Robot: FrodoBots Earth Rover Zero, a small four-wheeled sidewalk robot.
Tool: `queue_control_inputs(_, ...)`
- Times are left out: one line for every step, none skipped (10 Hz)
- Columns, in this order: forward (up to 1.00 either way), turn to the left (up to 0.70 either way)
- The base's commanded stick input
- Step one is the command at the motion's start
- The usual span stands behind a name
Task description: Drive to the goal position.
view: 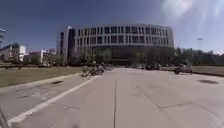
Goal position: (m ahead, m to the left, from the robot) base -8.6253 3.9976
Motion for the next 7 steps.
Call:
queue_control_inputs(0.70, 0.00)
queue_control_inputs(0.70, 0.00)
queue_control_inputs(0.70, 0.00)
queue_control_inputs(0.70, 0.00)
queue_control_inputs(0.70, 0.00)
queue_control_inputs(0.70, 0.00)
queue_control_inputs(0.70, 0.00)
